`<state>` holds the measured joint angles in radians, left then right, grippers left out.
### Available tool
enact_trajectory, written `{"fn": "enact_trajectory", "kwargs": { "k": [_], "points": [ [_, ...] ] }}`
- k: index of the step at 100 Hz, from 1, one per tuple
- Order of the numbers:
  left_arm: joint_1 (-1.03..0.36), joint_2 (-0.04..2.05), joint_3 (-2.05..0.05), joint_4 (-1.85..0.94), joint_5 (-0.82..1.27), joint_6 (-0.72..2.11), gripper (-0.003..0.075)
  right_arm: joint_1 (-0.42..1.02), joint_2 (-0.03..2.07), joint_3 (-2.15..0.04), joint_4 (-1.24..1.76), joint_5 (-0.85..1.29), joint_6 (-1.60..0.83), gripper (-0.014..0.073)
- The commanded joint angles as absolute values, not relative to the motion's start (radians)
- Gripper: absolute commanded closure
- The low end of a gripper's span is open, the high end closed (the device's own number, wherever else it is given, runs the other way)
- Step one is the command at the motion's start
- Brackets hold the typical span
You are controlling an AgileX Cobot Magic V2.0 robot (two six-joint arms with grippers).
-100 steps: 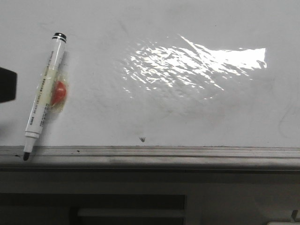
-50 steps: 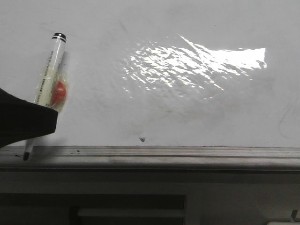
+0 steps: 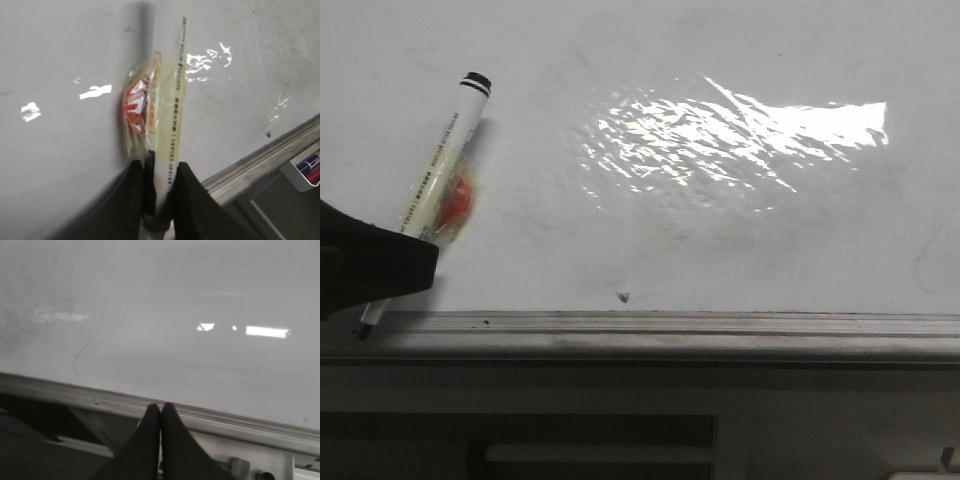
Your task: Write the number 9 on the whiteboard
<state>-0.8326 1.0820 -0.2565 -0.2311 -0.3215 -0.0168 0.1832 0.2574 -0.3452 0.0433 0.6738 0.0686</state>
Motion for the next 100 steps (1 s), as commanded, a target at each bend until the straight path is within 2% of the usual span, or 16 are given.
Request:
{"fn": "enact_trajectory", "kwargs": {
  "k": [1, 15, 35, 40, 54, 61, 81, 100],
  "points": [
    [-0.838, 1.075, -0.282, -0.237, -0.379, -0.024, 0.0741, 0.232, 0.316, -0.404, 0.046, 0.619, 0.051, 0.0655],
    [-0.838, 1.075, -0.282, -0.197, -0.379, -0.022, 0.0741, 0.322, 0.422, -0.472, 0.05, 0.613, -0.008, 0.0655],
    [-0.852, 1.064, -0.282, 0.051, -0.393, -0.022, 0.0741, 0.457, 0.602, -0.597, 0.103, 0.571, -0.112, 0.0634],
    [-0.86, 1.057, -0.282, 0.118, -0.408, -0.022, 0.0741, 0.492, 0.651, -0.644, 0.113, 0.575, -0.135, 0.0585],
    [-0.867, 1.052, -0.282, 0.308, -0.497, -0.022, 0.0741, 0.606, 0.765, -0.739, 0.157, 0.577, -0.174, 0.0355],
    [-0.867, 1.052, -0.282, 0.352, -0.561, -0.022, 0.0741, 0.68, 0.819, -0.776, 0.157, 0.579, -0.184, 0.0288],
    [-0.867, 1.052, -0.282, 0.374, -0.627, -0.015, 0.0741, 0.849, 0.941, -0.832, 0.155, 0.502, -0.219, 0.0278],
    [-0.867, 1.054, -0.282, 0.488, -0.619, -0.015, 0.0741, 0.895, 1.024, -0.883, 0.156, 0.475, -0.219, 0.0278]
  ]
}}
